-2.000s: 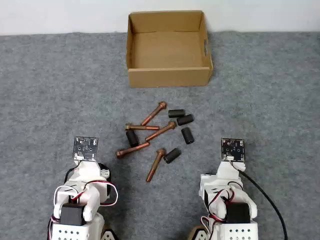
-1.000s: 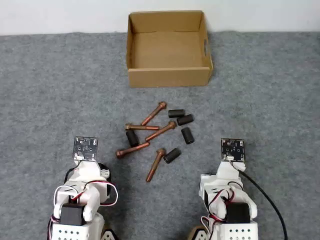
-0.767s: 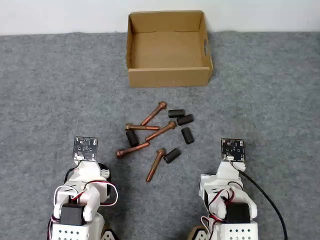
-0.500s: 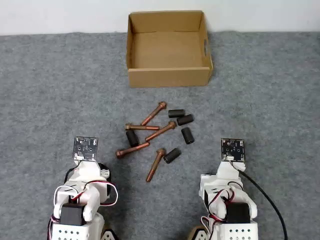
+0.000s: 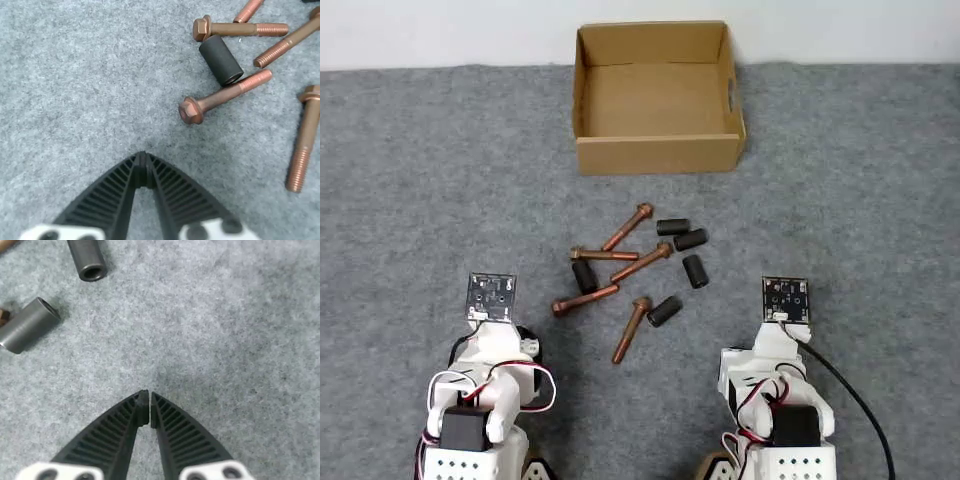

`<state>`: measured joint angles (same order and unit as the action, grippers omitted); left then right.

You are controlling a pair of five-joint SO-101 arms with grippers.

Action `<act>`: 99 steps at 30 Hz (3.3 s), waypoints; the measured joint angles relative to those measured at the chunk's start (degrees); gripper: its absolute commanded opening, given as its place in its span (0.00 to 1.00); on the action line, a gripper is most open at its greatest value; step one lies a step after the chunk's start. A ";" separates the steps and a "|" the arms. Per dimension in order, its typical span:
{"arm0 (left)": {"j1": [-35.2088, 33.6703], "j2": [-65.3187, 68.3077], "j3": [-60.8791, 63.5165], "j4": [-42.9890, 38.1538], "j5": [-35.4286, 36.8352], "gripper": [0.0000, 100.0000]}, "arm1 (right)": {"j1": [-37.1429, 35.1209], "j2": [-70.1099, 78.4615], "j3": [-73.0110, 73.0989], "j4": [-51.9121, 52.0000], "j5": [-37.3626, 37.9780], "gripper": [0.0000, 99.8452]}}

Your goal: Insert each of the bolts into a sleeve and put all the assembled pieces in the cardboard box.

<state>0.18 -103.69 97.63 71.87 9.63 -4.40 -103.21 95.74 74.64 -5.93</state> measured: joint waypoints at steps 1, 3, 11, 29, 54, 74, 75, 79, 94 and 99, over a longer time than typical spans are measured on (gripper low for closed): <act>0.00 0.00 0.00 0.00 0.00 0.00 | 0.00 0.00 0.00 0.00 0.00 0.01; 0.00 0.00 0.00 0.00 0.00 0.00 | 0.00 0.00 0.00 0.00 0.00 0.01; 0.00 0.00 0.00 0.00 0.00 0.00 | 0.00 0.00 0.00 0.00 0.00 0.01; 0.00 0.00 0.00 0.00 0.00 0.00 | 0.00 0.00 0.00 0.00 0.00 0.01; 0.00 0.00 0.00 0.00 0.00 0.00 | 0.00 0.00 0.00 0.00 0.00 0.01; 0.00 0.00 0.00 0.00 0.00 0.00 | 0.00 0.00 0.00 0.00 0.00 0.01; 0.00 0.00 0.00 0.00 0.00 0.00 | 0.00 0.00 0.00 0.00 0.00 0.01; 0.00 0.00 0.00 0.00 0.00 0.00 | 0.00 0.00 0.00 0.00 0.00 0.01; 0.00 0.00 0.00 0.00 0.00 0.00 | -3.43 0.00 0.00 0.00 0.00 0.01; 0.00 0.00 0.00 0.00 0.00 0.00 | -3.60 0.00 0.00 0.00 0.00 0.01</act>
<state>0.18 -103.69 97.63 71.87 9.63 -8.00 -103.21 95.74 74.64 -5.93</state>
